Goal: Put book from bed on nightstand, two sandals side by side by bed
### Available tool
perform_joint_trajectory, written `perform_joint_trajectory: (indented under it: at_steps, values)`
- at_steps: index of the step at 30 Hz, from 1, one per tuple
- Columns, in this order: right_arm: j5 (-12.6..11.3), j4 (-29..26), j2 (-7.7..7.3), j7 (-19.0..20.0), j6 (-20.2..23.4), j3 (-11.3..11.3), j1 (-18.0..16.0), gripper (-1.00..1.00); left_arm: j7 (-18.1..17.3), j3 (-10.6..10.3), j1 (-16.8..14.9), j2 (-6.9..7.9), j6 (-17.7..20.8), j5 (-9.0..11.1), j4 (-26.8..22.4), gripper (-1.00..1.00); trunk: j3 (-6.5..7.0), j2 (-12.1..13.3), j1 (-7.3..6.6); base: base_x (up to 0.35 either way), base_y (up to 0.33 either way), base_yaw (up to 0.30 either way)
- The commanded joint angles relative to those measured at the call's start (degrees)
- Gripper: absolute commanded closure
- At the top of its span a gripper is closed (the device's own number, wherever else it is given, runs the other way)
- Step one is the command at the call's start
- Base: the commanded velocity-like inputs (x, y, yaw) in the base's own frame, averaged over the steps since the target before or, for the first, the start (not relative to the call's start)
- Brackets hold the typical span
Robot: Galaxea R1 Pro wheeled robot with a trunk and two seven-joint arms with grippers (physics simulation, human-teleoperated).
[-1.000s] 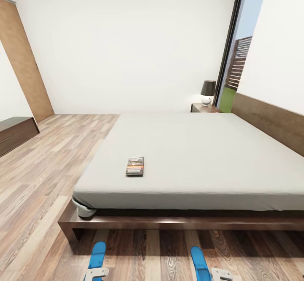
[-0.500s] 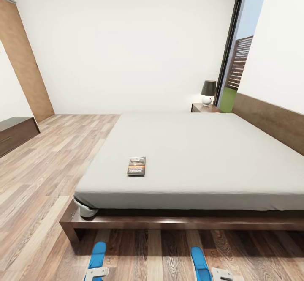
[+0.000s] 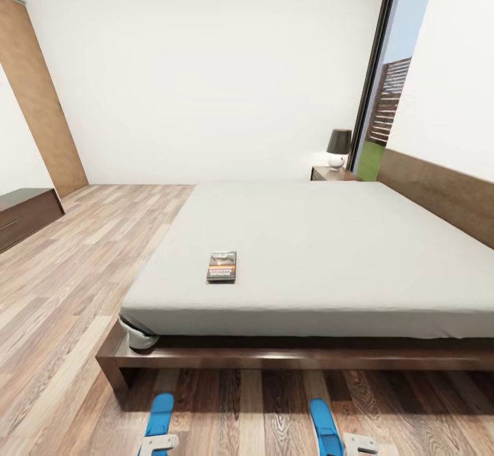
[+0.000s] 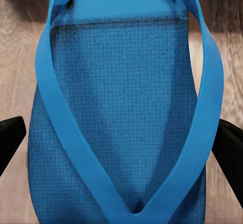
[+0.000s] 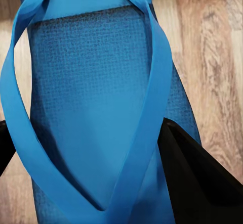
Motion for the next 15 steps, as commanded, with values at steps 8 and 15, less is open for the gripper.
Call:
perform_joint_trajectory:
  at_steps: [8,15]
  values:
    - [-0.42,-0.51,-0.10,-0.47,0.52,0.96,0.03,1.00,0.83,-0.64,-0.04,-0.20,0.24,0.22,0.02,1.00,-1.49,-3.25,1.75,0.000,0.000,0.000]
    - [-0.39,-0.96,-0.49,0.44,0.55,4.69,0.20,1.00,0.90,-0.13,-0.04,-0.01,0.03,0.58,0.09,1.00,-2.75,-6.05,3.29,0.000,0.000,0.000]
